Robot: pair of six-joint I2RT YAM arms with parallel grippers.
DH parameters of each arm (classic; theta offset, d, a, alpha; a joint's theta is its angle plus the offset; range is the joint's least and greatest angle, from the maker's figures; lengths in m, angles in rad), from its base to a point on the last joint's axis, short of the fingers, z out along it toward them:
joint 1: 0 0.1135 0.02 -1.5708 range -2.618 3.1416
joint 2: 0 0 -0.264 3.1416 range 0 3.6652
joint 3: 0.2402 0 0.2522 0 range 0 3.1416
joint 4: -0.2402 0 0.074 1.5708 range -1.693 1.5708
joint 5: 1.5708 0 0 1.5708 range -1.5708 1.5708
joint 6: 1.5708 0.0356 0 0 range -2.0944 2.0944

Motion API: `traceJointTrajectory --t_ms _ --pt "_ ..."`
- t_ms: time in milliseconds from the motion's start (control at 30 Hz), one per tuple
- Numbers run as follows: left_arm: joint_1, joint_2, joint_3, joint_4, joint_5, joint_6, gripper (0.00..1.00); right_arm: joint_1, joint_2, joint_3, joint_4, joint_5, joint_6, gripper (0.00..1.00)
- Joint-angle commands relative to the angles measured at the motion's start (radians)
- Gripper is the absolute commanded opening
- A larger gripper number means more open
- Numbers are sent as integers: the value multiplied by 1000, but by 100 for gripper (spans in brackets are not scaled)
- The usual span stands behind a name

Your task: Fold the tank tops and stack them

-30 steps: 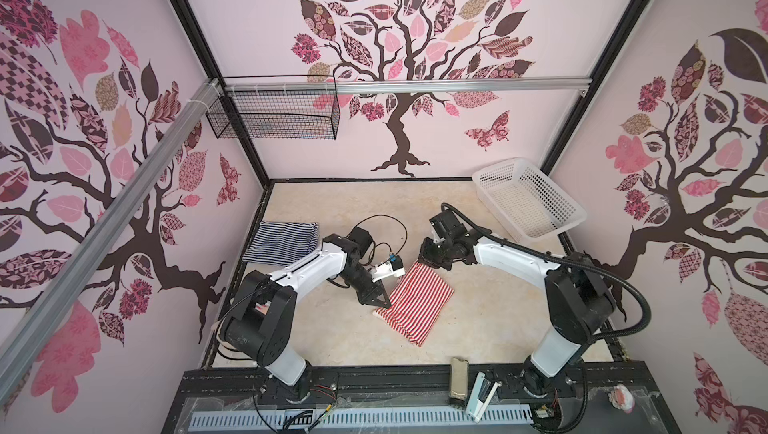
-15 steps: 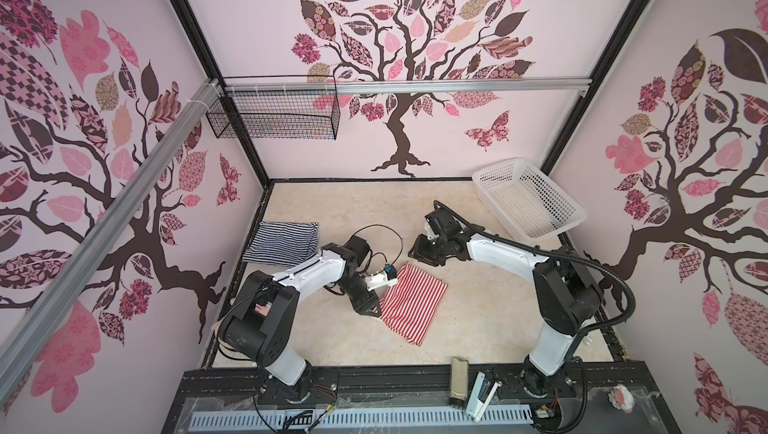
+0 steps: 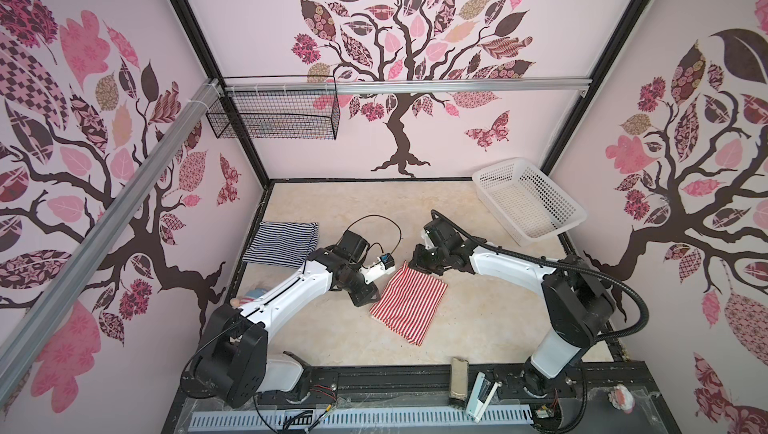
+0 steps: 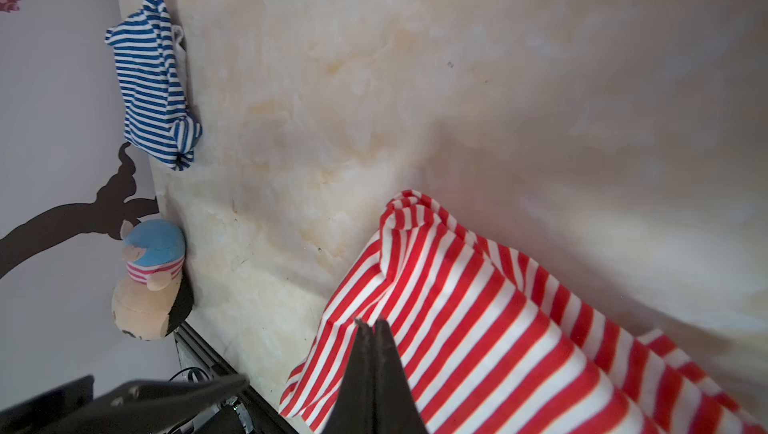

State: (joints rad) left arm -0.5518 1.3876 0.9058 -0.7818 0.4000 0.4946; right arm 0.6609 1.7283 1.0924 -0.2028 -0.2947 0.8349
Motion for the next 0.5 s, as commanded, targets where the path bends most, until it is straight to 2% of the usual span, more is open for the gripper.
traceJointTrajectory --t_ms 0,100,333,467 --pt "-57 32 0 42 52 -16 29 3 51 41 19 -9 15 0" --pt "-69 66 -21 78 56 -22 27 4 92 66 18 -13 21 0" --pt "-69 99 -76 132 -82 -2 23 3 174 120 33 -32 29 0" --pt "-69 113 -96 123 -80 6 23 4 216 141 37 -38 29 0"
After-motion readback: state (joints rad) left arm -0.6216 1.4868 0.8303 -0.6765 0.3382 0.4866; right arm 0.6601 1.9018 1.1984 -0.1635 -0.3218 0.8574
